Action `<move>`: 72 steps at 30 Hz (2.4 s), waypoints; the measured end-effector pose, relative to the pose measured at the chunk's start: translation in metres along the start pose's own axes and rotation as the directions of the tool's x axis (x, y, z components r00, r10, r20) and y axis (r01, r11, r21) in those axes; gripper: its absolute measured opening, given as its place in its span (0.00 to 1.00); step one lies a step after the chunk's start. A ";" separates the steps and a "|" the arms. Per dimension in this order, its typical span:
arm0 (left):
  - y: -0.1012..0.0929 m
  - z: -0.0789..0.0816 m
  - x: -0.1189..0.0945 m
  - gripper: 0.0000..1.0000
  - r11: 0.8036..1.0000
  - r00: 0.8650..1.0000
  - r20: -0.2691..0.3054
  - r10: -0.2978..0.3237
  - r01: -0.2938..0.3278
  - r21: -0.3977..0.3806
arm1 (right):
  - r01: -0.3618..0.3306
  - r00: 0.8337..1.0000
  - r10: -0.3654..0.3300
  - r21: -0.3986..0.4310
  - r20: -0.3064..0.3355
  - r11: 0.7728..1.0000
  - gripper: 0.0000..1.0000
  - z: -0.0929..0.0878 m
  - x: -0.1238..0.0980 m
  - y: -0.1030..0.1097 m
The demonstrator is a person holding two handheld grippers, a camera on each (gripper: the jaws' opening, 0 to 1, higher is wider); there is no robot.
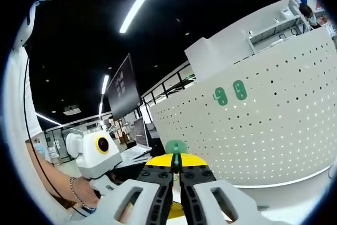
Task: Insert the hook assembly into the mounting plate slot until the hook locks in place.
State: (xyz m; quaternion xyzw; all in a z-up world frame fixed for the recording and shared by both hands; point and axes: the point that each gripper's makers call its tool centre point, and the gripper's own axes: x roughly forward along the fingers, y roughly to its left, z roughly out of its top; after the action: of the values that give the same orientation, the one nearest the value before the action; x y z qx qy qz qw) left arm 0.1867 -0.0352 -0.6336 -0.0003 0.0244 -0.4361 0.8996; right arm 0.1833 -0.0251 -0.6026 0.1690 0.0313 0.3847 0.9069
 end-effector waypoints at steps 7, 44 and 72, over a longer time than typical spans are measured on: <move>0.000 0.000 0.000 0.75 1.000 1.000 -0.001 0.001 -0.001 0.007 | 0.003 1.000 -0.003 -0.001 -0.002 1.000 0.00 0.000 -0.001 -0.001; 0.002 -0.059 -0.017 0.73 0.999 0.987 -0.158 0.005 -0.013 -0.048 | 0.228 0.972 -0.235 -0.258 0.005 0.939 0.00 0.043 -0.022 -0.063; -0.003 -0.097 -0.048 0.72 0.997 0.972 -0.235 -0.030 0.013 -0.075 | 0.300 0.951 -0.308 -0.264 0.014 0.917 0.00 0.060 -0.019 -0.098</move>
State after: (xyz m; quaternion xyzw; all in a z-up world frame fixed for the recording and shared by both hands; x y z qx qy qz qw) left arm 0.1504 0.0032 -0.7286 0.0182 0.1468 -0.4415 0.8850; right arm 0.2484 -0.1189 -0.5804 0.0349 0.0184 0.2422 0.9694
